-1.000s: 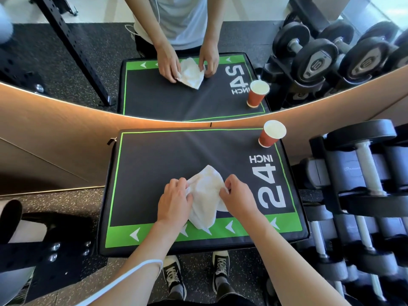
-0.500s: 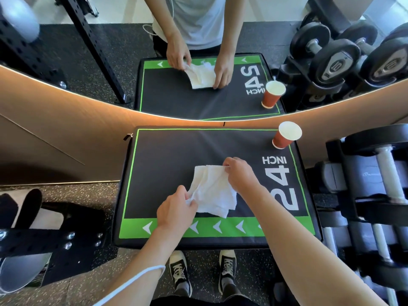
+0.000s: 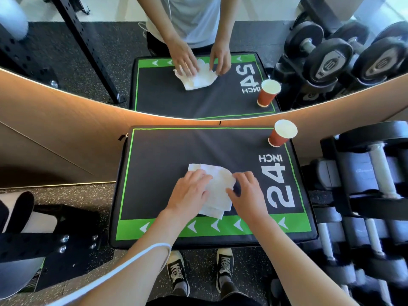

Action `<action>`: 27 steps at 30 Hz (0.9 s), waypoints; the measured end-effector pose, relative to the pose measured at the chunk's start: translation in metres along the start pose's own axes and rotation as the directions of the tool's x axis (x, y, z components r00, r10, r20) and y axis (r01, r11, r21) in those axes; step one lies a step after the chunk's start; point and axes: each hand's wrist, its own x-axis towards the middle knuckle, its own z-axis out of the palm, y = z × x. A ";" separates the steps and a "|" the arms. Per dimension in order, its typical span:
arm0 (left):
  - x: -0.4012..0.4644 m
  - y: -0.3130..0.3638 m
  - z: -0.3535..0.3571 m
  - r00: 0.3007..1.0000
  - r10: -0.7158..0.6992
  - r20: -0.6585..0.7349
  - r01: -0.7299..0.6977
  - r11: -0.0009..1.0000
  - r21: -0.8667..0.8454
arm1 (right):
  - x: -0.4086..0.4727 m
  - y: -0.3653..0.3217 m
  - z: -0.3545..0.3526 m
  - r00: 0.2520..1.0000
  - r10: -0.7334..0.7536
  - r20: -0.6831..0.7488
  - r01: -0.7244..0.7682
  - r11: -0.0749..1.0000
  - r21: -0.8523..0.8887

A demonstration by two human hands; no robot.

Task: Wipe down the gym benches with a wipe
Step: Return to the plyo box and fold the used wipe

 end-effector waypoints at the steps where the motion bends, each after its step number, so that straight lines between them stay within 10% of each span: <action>1: 0.004 -0.001 0.002 0.999 0.043 0.033 -0.044 0.999 0.019 | -0.006 0.001 0.002 0.998 -0.068 -0.007 0.067 0.996 -0.052; 27: -0.023 -0.022 0.024 0.984 -0.045 0.171 0.019 0.988 0.155 | 0.006 0.008 0.015 0.916 -0.161 0.367 0.261 0.935 -0.240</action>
